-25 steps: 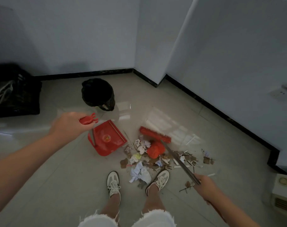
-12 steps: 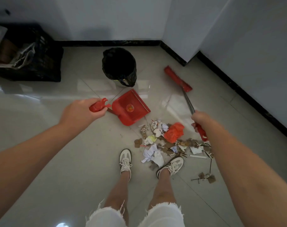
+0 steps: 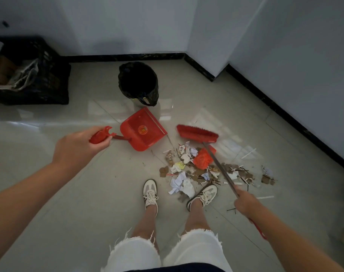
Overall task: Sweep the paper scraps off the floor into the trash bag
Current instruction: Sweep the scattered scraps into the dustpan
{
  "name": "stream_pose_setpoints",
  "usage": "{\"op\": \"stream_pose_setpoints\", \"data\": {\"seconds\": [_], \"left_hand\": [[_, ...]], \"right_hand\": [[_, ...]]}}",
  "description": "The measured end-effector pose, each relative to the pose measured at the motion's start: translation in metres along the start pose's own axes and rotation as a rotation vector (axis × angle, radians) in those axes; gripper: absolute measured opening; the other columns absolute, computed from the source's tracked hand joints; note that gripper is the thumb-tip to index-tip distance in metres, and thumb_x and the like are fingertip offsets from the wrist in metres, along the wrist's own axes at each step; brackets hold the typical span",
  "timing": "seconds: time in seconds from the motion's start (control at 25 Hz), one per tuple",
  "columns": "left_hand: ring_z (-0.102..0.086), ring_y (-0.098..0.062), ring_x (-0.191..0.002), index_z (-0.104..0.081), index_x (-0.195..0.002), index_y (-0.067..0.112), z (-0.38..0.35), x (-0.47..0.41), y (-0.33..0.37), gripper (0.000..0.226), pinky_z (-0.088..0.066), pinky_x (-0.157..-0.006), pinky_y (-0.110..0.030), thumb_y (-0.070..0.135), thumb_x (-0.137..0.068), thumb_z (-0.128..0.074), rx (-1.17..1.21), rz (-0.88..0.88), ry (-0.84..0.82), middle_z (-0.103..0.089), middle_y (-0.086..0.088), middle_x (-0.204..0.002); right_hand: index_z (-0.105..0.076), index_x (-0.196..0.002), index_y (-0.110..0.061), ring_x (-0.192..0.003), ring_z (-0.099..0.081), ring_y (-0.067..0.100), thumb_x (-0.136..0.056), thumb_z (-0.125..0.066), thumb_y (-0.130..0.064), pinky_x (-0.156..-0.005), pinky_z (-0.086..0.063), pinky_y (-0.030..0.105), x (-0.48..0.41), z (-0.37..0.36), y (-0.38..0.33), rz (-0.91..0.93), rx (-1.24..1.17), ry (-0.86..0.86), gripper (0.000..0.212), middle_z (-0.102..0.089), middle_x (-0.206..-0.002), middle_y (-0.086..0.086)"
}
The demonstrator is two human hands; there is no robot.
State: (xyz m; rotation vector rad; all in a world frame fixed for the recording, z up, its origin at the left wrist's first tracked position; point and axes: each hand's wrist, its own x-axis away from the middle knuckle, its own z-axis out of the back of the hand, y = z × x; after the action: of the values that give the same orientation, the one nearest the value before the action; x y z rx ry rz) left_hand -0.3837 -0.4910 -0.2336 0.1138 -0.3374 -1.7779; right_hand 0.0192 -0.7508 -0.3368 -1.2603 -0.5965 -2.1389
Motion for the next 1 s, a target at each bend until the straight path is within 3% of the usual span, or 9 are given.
{"op": "stream_pose_setpoints", "data": {"seconds": [0.08,0.16,0.28,0.36,0.48,0.6,0.76,0.88,1.0], "left_hand": [[-0.065,-0.037,-0.069,-0.072,-0.099,0.027,0.003,-0.004,0.004,0.027,-0.044,-0.058,-0.035,0.044,-0.078,-0.074,0.037,-0.054,-0.013,-0.069,-0.009,-0.071],[-0.065,-0.036,-0.071,-0.074,-0.096,0.029,0.006,-0.012,0.014,0.024,-0.043,-0.058,-0.034,0.045,-0.077,-0.074,0.054,-0.081,-0.026,-0.070,-0.008,-0.072],[-0.066,-0.037,-0.077,-0.074,-0.097,0.031,0.010,-0.025,0.036,0.025,-0.042,-0.061,-0.033,0.047,-0.078,-0.074,0.040,-0.124,-0.052,-0.071,-0.007,-0.077],[-0.068,-0.036,-0.078,-0.074,-0.097,0.030,0.011,-0.030,0.055,0.025,-0.043,-0.061,-0.034,0.046,-0.077,-0.075,0.005,-0.195,-0.075,-0.072,-0.008,-0.077],[-0.069,-0.032,-0.075,-0.074,-0.095,0.032,0.011,-0.037,0.097,0.025,-0.047,-0.061,-0.034,0.048,-0.076,-0.075,0.000,-0.341,-0.085,-0.072,-0.003,-0.075],[-0.066,-0.022,-0.064,-0.073,-0.091,0.032,0.002,-0.047,0.152,0.021,-0.039,-0.056,-0.028,0.048,-0.078,-0.072,0.014,-0.519,-0.085,-0.068,0.005,-0.066],[-0.066,-0.015,-0.062,-0.072,-0.097,0.037,-0.035,-0.050,0.237,0.031,-0.048,-0.050,-0.029,0.057,-0.078,-0.058,0.008,-0.605,-0.107,-0.069,0.008,-0.067],[-0.067,-0.021,-0.064,-0.072,-0.098,0.033,-0.072,-0.045,0.307,0.028,-0.050,-0.051,-0.032,0.051,-0.079,-0.063,0.024,-0.637,-0.135,-0.071,0.003,-0.071],[-0.066,-0.023,-0.070,-0.072,-0.095,0.030,-0.104,-0.035,0.381,0.018,-0.050,-0.056,-0.034,0.041,-0.081,-0.071,0.023,-0.644,-0.182,-0.072,0.002,-0.076]], "right_hand": [[-0.020,-0.153,-0.028,-0.104,-0.060,0.026,-0.086,-0.038,-0.011,-0.088,-0.051,0.033,0.027,-0.016,0.012,0.000,0.002,-0.031,0.071,-0.057,-0.124,0.011],[-0.023,-0.152,-0.027,-0.101,-0.061,0.025,-0.088,-0.037,-0.011,-0.083,-0.051,0.030,0.048,-0.023,0.028,-0.002,-0.007,-0.056,0.068,-0.054,-0.127,0.010],[-0.047,-0.139,-0.033,-0.047,-0.052,0.019,-0.087,-0.039,-0.009,-0.044,-0.044,0.023,0.068,-0.012,0.058,-0.069,-0.269,-0.013,0.058,-0.057,-0.074,0.010],[-0.051,-0.136,-0.037,-0.032,-0.039,0.016,-0.085,-0.042,-0.008,-0.036,-0.036,0.021,0.084,-0.009,0.076,-0.094,-0.422,0.031,0.059,-0.046,-0.054,0.009],[-0.047,-0.139,-0.037,-0.031,-0.034,0.014,-0.087,-0.045,-0.007,-0.036,-0.032,0.019,0.099,-0.015,0.102,-0.162,-0.687,0.065,0.060,-0.041,-0.052,0.007],[-0.047,-0.140,-0.031,-0.037,-0.034,0.015,-0.089,-0.047,-0.004,-0.035,-0.031,0.018,0.094,-0.010,0.135,-0.229,-0.911,0.137,0.058,-0.038,-0.055,0.007],[-0.048,-0.140,-0.025,-0.039,-0.035,0.016,-0.089,-0.047,0.000,-0.033,-0.031,0.016,0.059,0.014,0.215,-0.387,-1.147,0.198,0.057,-0.040,-0.055,0.007],[-0.053,-0.124,-0.022,-0.036,-0.035,0.014,-0.090,-0.043,0.003,-0.030,-0.031,0.013,0.026,0.028,0.286,-0.466,-1.270,0.214,0.043,-0.039,-0.055,0.008],[-0.047,-0.107,-0.010,-0.038,-0.034,0.013,-0.093,-0.039,0.001,-0.030,-0.029,0.013,-0.004,0.032,0.348,-0.514,-1.326,0.231,0.019,-0.038,-0.057,0.008]]}}
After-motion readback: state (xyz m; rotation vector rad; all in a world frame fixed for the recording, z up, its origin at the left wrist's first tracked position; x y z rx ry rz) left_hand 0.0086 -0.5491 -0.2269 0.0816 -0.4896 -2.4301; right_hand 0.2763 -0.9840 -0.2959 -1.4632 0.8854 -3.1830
